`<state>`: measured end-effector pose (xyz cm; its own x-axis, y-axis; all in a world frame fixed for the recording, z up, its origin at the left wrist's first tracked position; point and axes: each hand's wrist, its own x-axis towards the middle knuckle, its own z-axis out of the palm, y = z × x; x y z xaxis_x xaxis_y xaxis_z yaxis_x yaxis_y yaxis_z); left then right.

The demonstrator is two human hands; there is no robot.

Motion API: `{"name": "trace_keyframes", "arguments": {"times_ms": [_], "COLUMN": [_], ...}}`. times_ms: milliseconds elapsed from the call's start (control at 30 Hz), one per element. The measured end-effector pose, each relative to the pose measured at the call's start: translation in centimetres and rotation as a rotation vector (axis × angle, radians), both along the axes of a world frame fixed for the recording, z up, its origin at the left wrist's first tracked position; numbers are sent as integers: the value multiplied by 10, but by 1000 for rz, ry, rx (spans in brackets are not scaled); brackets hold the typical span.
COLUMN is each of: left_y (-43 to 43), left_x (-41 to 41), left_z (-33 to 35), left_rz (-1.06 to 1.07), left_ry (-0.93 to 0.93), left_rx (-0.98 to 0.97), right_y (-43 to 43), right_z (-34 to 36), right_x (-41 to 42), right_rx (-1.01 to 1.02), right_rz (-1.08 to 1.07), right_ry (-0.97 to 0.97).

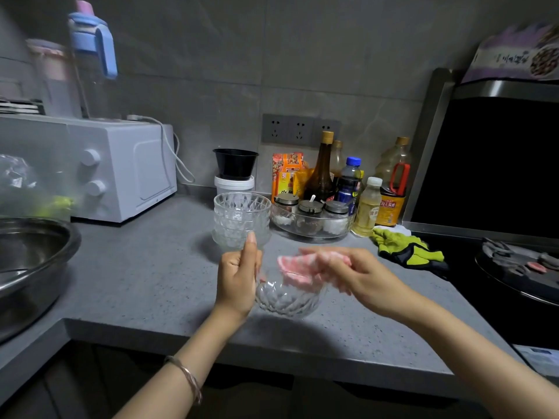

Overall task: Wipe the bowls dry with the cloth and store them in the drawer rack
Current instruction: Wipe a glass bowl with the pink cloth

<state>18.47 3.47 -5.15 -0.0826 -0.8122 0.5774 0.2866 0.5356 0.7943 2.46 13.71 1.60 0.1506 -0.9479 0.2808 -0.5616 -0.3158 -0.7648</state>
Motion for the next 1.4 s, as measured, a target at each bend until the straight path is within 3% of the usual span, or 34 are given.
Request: {"name": "trace_keyframes", "arguments": {"times_ms": [167,367,467,667,867,1000,1067,1133,1200,1300,1400], "left_y": [4,4,4,12,17,21,22,20,17,19,26], "left_x": [-5,-10,-10,-19,-17,-13,-12,-12,-8,0,-2], "left_z": [2,6,8,13,23,21,18,15,20,35,48], "left_rz": [29,133,134,55,-24,-93,-158,-186,-181,-164,-50], "left_ry": [-28,12,39,133,255,365,394,301,78,-296,-431], "left_rx": [3,59,56,139,363,616,653,610,479,150,-155], "right_y": [-7,2,4,-7,-12,-13,-11,-11,-14,-17,-19], "right_z": [0,-13,-11,-9,-15,-18,-20,-21,-18,-10,-6], "right_x": [3,13,12,17,24,22,21,22,21,18,19], "right_rx": [-258,-128,-132,-204,-308,-302,-284,-262,-258,-288,-282], "right_rz": [-241,-98,-52,-50,-77,-67,-76,-102,-135,-180,-157], "right_ry": [-296,-178,-264,-113,-114,-309,-401,-461,-500,-436,-366]}}
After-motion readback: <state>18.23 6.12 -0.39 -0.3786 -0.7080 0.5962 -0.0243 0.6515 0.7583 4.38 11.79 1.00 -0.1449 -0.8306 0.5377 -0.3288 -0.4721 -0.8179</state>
